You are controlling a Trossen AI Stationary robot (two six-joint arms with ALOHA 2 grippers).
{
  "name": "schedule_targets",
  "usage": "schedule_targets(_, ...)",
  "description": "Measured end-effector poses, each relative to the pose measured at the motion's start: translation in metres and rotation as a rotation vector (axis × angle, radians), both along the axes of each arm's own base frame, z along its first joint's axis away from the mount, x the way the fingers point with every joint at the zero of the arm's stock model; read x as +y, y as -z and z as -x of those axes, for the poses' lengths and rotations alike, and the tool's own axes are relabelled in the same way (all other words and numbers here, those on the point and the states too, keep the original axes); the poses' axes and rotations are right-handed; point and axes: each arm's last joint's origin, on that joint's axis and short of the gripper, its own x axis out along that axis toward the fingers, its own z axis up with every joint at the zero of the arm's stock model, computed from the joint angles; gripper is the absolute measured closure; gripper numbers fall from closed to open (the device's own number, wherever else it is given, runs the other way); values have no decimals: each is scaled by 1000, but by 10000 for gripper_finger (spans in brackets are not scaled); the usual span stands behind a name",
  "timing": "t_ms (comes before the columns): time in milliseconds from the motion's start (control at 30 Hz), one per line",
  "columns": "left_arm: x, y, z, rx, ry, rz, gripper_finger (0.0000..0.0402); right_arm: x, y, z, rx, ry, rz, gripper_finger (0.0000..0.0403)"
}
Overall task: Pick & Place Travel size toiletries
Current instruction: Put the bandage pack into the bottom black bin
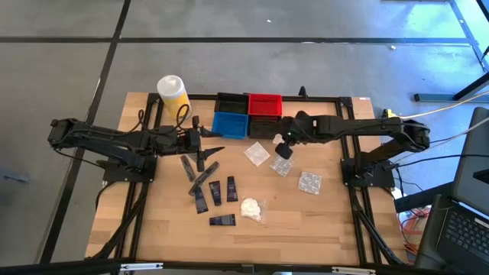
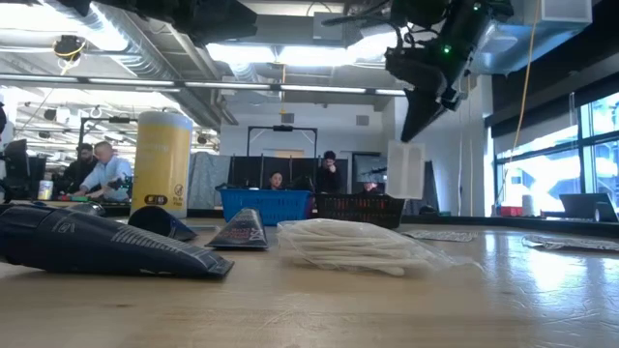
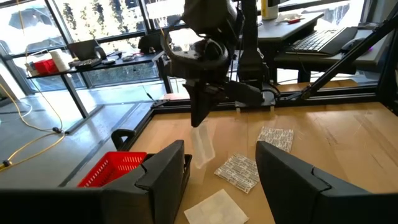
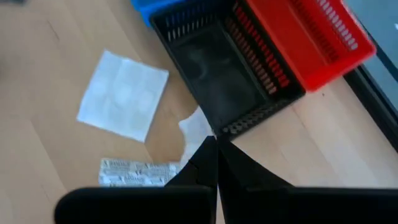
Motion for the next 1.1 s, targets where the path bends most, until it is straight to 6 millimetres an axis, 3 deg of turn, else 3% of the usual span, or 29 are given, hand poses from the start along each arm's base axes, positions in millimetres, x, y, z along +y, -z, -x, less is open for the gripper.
schedule_targets(133,0,0,0,0,0,0,206,-7,-12,-4,-45,-7,3,403)
schedule_targets(367,0,0,0,0,0,0,206,-20,-57,-15,-176,-40,73,403)
schedule_targets(500,0,0,0,-1,-1,6,206,-27,-63,-13,-192,-77,17,403)
schedule_targets(667,0,0,0,-1,3,7,206,-24,-31,-7,-102,-118,-53,398)
schedule_targets(900,0,1,0,7,3,5,206,-8,18,2,-40,-117,-152,353)
schedule_targets(1100,0,1,0,7,3,5,206,-4,38,8,-26,-70,-189,298)
